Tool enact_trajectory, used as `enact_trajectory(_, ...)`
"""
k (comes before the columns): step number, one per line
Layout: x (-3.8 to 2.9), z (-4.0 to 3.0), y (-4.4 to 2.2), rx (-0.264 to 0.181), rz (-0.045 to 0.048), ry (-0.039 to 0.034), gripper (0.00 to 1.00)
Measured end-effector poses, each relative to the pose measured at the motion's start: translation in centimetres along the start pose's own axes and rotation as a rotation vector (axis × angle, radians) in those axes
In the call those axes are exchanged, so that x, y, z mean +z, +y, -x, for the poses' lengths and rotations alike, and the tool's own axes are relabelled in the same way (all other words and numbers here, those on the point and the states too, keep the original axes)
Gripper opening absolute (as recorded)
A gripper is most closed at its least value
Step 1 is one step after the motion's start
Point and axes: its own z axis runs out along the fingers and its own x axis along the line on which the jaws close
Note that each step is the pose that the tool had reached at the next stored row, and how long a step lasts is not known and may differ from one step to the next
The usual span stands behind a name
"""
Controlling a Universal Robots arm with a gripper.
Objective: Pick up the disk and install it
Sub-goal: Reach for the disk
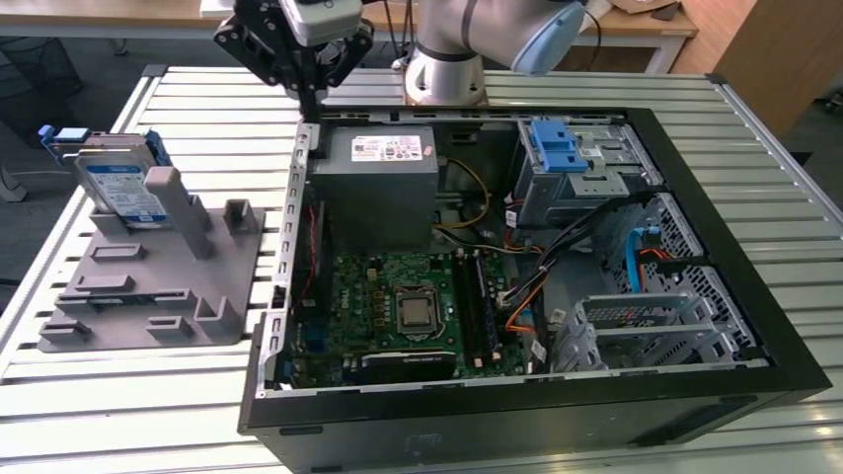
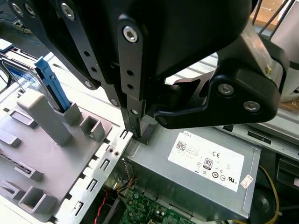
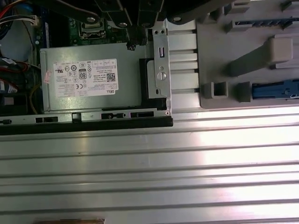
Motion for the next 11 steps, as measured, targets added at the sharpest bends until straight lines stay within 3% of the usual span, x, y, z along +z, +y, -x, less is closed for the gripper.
enact_trajectory(11, 0.14, -0.98, 0.40, 0.000, 0.0000, 0.0001, 0.11)
